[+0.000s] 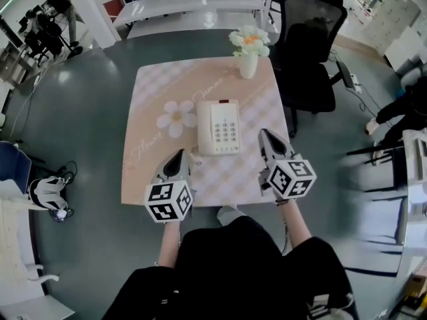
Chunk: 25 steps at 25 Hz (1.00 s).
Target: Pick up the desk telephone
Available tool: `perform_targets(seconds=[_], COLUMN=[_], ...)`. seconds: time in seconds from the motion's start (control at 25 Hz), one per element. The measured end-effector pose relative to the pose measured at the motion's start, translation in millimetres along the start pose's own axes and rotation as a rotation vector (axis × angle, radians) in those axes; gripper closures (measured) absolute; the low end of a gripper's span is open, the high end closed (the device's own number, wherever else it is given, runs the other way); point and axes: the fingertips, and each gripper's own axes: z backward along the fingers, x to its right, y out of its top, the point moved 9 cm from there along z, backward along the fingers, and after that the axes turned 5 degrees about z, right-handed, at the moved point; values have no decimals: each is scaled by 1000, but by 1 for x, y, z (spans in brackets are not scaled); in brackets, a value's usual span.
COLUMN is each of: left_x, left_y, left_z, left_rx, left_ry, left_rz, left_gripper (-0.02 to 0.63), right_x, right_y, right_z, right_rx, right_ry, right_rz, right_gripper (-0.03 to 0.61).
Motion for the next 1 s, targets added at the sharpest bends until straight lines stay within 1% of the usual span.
perform_targets(seconds=[0.16,0.36,0.52,0.68,0.8,1.0], left_x=[-1,-3,-8,-14,-20,-31], left_y=[2,1,3,2,1,-6], left_z=[-19,-43,-63,-81,-97,-117], left_rx=[-21,-58,-112,-181,-225,-304], left_ry=[20,23,11,7,-10,-38], left_rz=[11,19,28,33,33,78], left_gripper=[615,615,614,614,614,614], right_x=[13,23,23,26,31,39], right_y=[2,-1,-8,-18,-25,-42], right_z=[-23,-49,-66,-80,-94,-108], right_rx=[-25,-64,-106,-141,-160,-227], right_ry=[49,92,129,169,174,141], right_rz=[-1,11,13,-42,-73,-97], right_gripper=[586,586,586,586,586,586])
